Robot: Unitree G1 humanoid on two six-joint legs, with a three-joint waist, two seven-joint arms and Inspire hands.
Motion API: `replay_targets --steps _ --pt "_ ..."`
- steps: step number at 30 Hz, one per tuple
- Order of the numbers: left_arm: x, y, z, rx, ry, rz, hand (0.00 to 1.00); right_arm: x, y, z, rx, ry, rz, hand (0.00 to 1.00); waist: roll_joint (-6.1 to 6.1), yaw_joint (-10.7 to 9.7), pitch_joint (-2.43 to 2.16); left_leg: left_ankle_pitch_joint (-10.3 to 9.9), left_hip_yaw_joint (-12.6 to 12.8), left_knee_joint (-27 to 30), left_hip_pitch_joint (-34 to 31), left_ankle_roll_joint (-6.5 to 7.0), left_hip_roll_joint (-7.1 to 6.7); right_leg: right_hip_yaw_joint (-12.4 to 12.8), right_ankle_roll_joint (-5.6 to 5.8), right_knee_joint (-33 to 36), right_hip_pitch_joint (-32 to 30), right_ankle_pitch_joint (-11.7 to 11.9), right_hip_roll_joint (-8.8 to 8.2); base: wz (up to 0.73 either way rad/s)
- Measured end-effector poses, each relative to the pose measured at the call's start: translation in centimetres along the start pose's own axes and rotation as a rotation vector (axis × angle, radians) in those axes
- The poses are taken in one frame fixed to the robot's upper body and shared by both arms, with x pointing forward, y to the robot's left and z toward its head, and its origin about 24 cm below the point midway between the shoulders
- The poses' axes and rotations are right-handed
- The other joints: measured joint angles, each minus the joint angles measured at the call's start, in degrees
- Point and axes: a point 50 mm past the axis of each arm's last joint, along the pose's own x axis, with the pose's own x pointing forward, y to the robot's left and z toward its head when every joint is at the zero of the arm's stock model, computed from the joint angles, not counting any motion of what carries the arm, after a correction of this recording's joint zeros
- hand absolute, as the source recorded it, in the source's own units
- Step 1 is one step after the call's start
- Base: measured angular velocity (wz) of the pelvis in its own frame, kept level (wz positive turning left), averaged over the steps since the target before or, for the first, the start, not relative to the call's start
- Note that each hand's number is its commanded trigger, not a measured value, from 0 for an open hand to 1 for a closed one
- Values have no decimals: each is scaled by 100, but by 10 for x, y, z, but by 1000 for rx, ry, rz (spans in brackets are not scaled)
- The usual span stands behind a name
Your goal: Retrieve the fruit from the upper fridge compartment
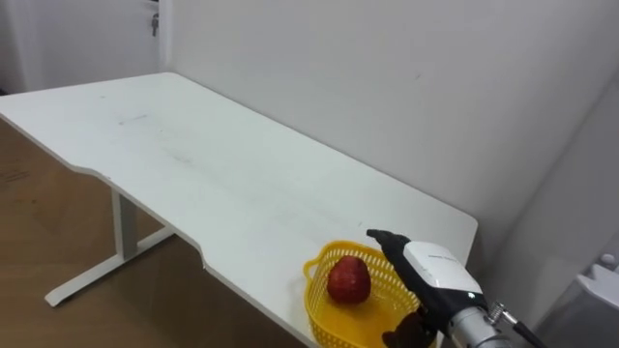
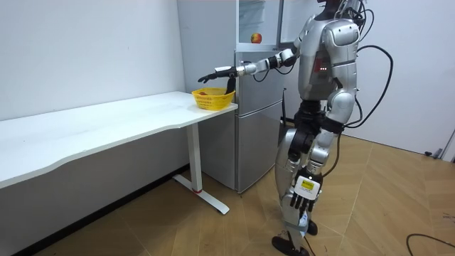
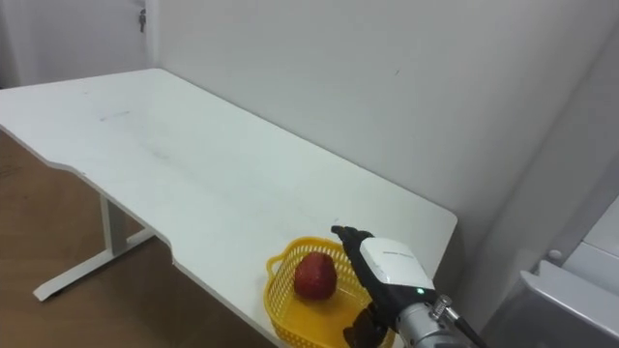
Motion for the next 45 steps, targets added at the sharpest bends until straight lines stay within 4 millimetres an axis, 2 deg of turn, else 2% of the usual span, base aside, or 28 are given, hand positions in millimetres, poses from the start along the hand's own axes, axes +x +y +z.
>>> replay_targets --steps 10,13,15,17,21,22,24,25,27,32,34,37,40,45 --pt "0 -1 0 5 -4 -1 0 0 0 0 12 2 0 0 8 -14 6 0 16 3 0 0 0 1 0 0 1 0 -1 0" --pt "0 -2 3 11 -14 -2 0 0 -2 0 21 1 -9 0 49 -25 37 0 23 4 -1 0 0 10 0 -2 2 0 -2 0" --pt "0 -2 6 18 -27 3 0 1 -11 -1 54 2 -54 0 105 -44 76 0 16 12 1 0 -3 36 0 -3 -1 0 2 0" --pt "-1 -3 6 19 -31 4 0 2 -20 -1 94 4 -101 0 152 -56 89 0 23 14 2 0 -2 86 0 -4 -8 0 11 -3" --pt "-1 -7 0 17 -20 2 0 2 -41 11 207 -51 -226 0 258 -158 44 0 80 53 36 0 1 85 1 -7 6 1 14 -5" --pt "-1 -9 -2 10 -15 6 0 1 -46 15 218 -69 -260 0 315 -185 27 1 100 56 74 0 -1 135 1 -7 16 1 35 -12" --pt "-1 -15 -8 -12 -5 3 0 0 -56 22 236 -102 -316 0 421 -244 23 1 158 57 138 0 0 173 3 -19 66 2 39 -10" --pt "-1 -19 -11 -24 4 -6 0 -1 -64 28 256 -126 -365 0 493 -350 16 1 158 49 177 1 -5 172 5 -17 101 3 30 0" --pt "-1 -26 -17 -37 18 -19 0 -5 -74 35 280 -156 -444 0 592 -447 -39 1 172 36 250 1 0 173 5 -16 162 3 17 -2" --pt "-1 -35 -19 -49 20 -27 0 -21 -75 50 316 -239 -501 0 692 -641 -107 5 196 -31 373 4 19 226 8 -15 233 2 14 -6" --pt "-1 -40 -19 -48 19 -37 0 -27 -72 52 327 -260 -503 0 741 -667 -101 5 311 -52 420 5 34 350 7 -9 251 2 16 -25" --pt "0 -41 -18 -49 14 -40 0 -34 -73 54 339 -278 -515 0 781 -812 -96 13 391 -123 440 18 42 456 7 37 221 2 18 -14" --pt "0 -41 -18 -48 11 -39 0 -41 -80 56 361 -304 -563 0 799 -970 -100 14 463 -117 455 23 46 531 7 83 186 4 47 -14" --pt "0 -44 -18 -52 6 -38 0 -56 -97 69 415 -392 -678 0 930 -1170 -128 11 663 -167 542 30 86 728 7 88 171 27 83 -19"
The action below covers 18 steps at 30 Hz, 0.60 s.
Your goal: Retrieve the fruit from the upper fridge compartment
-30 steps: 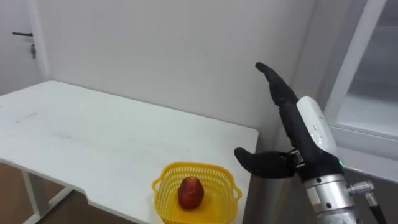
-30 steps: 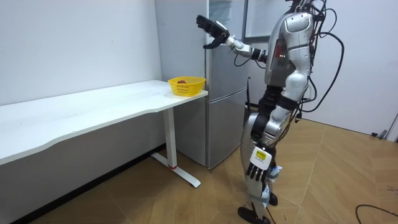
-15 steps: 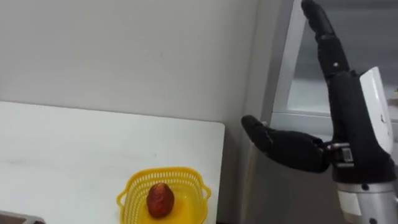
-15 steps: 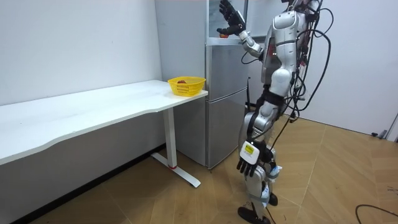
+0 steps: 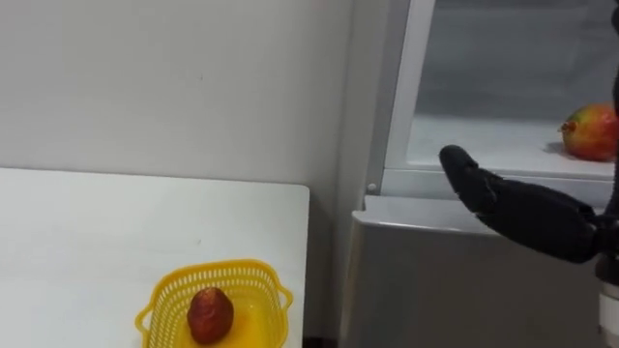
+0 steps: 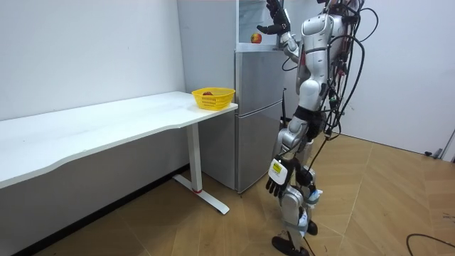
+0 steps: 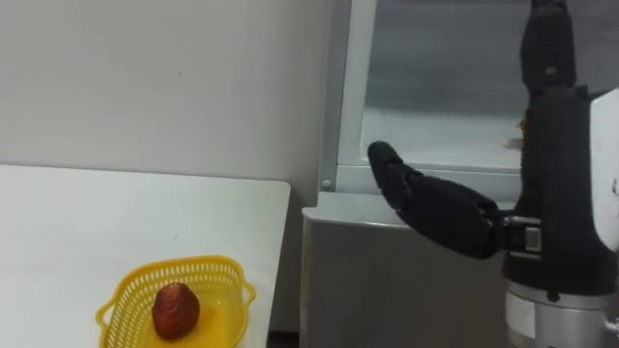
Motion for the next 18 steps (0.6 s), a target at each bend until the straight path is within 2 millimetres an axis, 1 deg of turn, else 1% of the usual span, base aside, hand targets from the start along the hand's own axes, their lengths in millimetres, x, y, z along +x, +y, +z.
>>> replay_targets --steps 4,6,8,10,11,13,14,18 --pt "0 0 -1 -2 4 -1 0 2 -9 -7 -33 21 -39 0 21 -71 5 0 26 1 23 0 9 -11 0 3 -4 0 -4 -2" --pt "0 0 -1 -5 5 -4 0 1 -14 -17 -56 55 -47 0 19 -114 5 0 26 1 26 0 11 -23 -1 10 -2 0 -9 0" --pt "0 1 -2 -12 5 -9 0 -1 -20 -31 -102 113 -43 0 3 -132 9 0 26 1 27 -1 10 -36 -3 18 1 2 -11 0" --pt "-1 1 -2 -13 7 -13 0 0 -25 -36 -124 142 -60 0 -4 -138 13 0 18 2 26 -1 7 -47 -3 15 3 2 -10 0" --pt "-1 1 -4 -16 11 -15 0 2 -29 -39 -117 154 -72 0 -32 -138 23 0 15 2 28 -1 5 -52 -3 14 7 2 -11 0" --pt "-1 2 -6 -26 15 -13 0 6 -33 -44 -101 175 -90 0 -49 -142 23 1 14 8 29 -1 5 -50 -3 12 5 1 -9 0" --pt "-2 3 -7 -28 16 -11 0 10 -35 -48 -92 191 -100 0 -82 -136 36 1 14 13 28 -1 6 -50 -4 11 6 1 -9 0" --pt "-3 8 -8 -25 18 0 0 20 -38 -64 -110 242 -98 0 -191 -124 50 1 12 16 24 -1 7 -47 -4 11 10 1 -6 0"
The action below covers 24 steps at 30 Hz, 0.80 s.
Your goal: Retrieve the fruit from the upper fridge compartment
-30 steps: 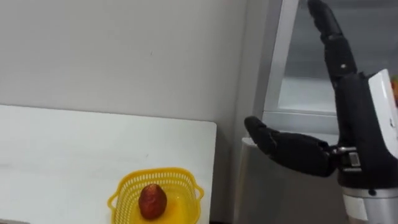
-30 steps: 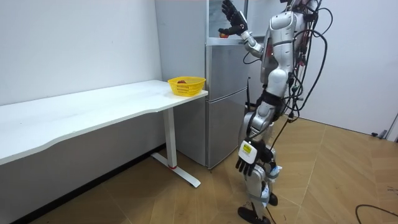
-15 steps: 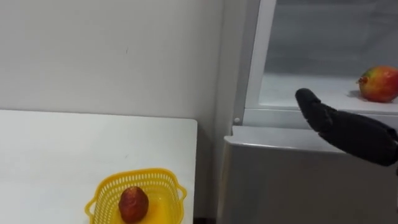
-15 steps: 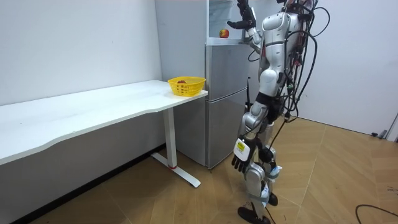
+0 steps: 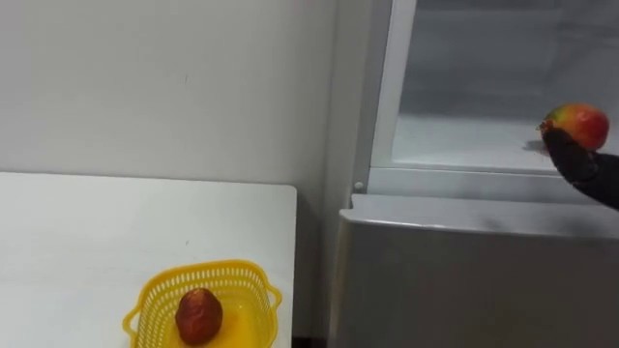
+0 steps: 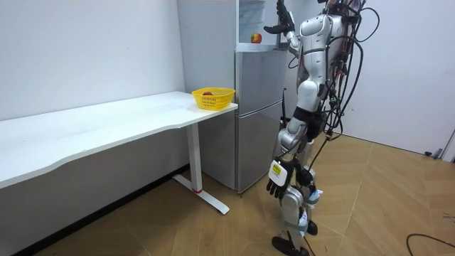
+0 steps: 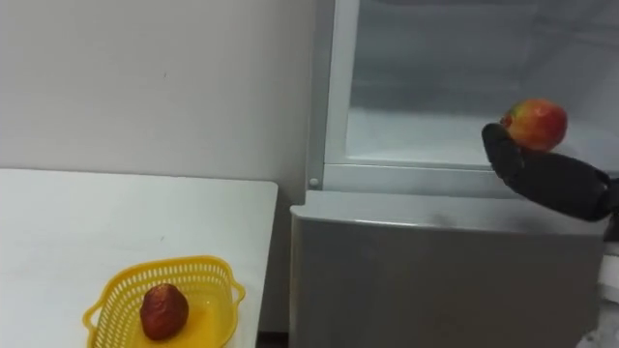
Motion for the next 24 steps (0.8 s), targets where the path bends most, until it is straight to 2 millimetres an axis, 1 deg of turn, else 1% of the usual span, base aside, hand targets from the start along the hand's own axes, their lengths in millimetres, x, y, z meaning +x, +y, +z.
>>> replay_targets --steps 2,4,9,11,14,19,24 --pt "-1 4 0 5 1 13 0 5 -2 -7 -9 25 4 0 -74 18 7 0 -1 2 -3 0 1 -6 0 -5 2 0 0 0" --pt "-1 6 -1 9 4 19 0 6 -2 -14 -26 47 10 0 -112 31 -5 0 -17 1 -5 0 -2 -9 0 -6 0 0 -2 0" --pt "-2 12 0 1 0 36 0 11 1 -29 -27 133 21 0 -110 93 -5 0 -85 -3 -27 0 -3 -30 -1 3 19 0 -1 2" --pt "-3 15 2 3 0 39 0 16 2 -42 -14 207 8 0 -111 101 -6 0 -171 -3 -21 0 -10 -104 -1 5 43 1 -9 14" --pt "-3 15 0 2 9 40 0 17 0 -53 -10 281 0 0 -119 147 -10 1 -209 -2 -2 -2 -9 -133 -1 3 75 0 -7 8" --pt "-4 14 -7 -5 42 36 0 16 1 -56 5 312 7 0 -157 149 -17 3 -286 14 -8 -5 -13 -215 -1 -4 80 0 -14 8" --pt "-4 14 -8 -6 43 37 0 18 -1 -55 1 309 5 0 -181 153 -12 3 -322 44 -21 -5 -26 -263 -1 -7 102 -1 -31 4"
